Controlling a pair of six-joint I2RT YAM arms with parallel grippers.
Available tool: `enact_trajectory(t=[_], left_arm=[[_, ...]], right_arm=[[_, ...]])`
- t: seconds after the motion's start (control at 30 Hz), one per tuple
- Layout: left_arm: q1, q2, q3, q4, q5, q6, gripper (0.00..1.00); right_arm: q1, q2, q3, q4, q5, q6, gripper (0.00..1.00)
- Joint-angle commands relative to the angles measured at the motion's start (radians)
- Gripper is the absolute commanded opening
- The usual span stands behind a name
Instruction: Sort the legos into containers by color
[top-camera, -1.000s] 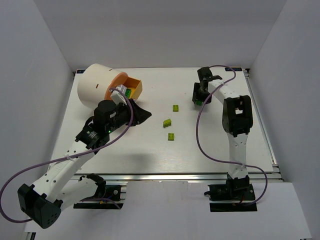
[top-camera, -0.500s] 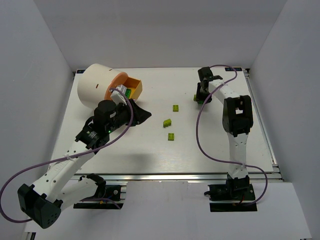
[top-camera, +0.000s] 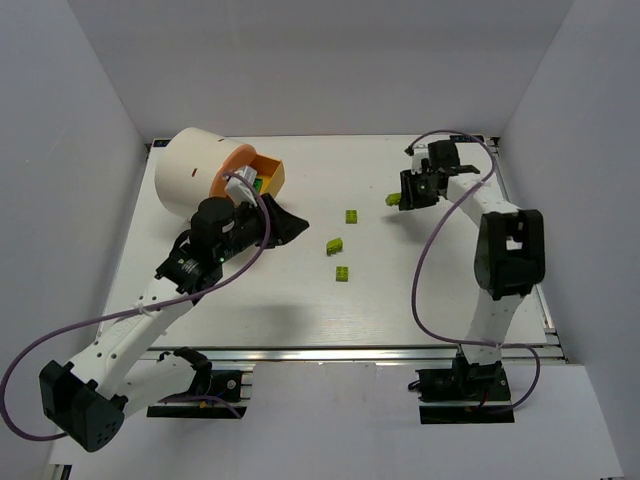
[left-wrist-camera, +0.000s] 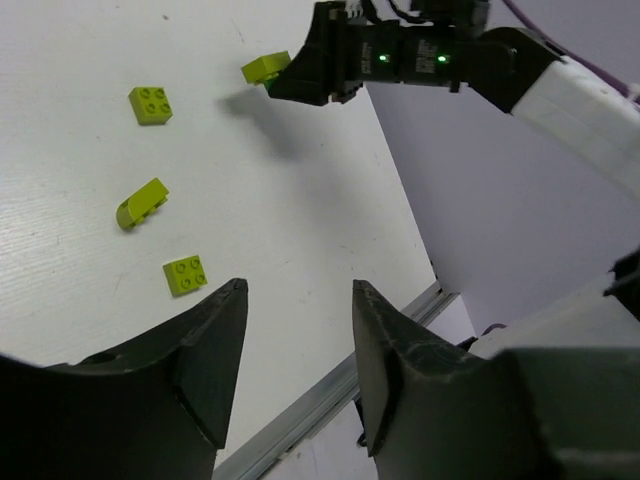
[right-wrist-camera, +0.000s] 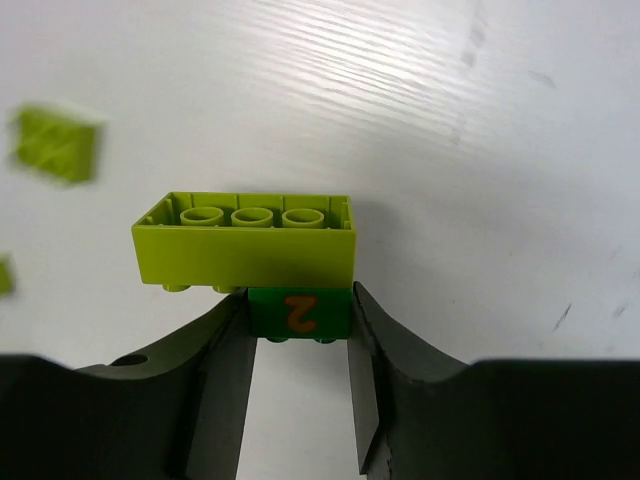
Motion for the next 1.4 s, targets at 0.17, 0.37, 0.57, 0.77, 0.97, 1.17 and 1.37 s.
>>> enact_trajectory(t=[0.17,0.37,0.57,0.77,0.97,1.17,1.37], left_arm=[[-0.005,0.12,0.031,0.17,0.149,-0.03,0.68],[-0.005,0.217,0.028,0.308,0.247,-0.066,0.75],[-0.015,0.287,0.046,0.37,0.275,-0.087,0.82],[-0.044,0.364,0.089,0.38,0.299,-0.084,0.83],[-0.065,0.411,0.132,0.37,0.287,-0.069,0.84],[-0.097,0.439,0.158,0.336,0.269,-0.055,0.81],[-0.116,0.436,0.172,0.276,0.235,-0.027,0.58]], right_arm=[[-0.018,-0.272,-0.114,0.033,-0.685,-0.57,0.0],[0.011,-0.387,-0.159,-0.044,-0.848,-0.822,0.0],[0.06,-0.441,-0.182,-0.085,-0.859,-0.907,0.0],[0.143,-0.478,-0.197,-0.052,-0.835,-0.884,0.0],[0.215,-0.478,-0.194,-0.033,-0.798,-0.819,0.0],[0.244,-0.478,-0.196,-0.004,-0.773,-0.784,0.0],[0.247,-0.473,-0.196,0.008,-0.74,-0.77,0.0]])
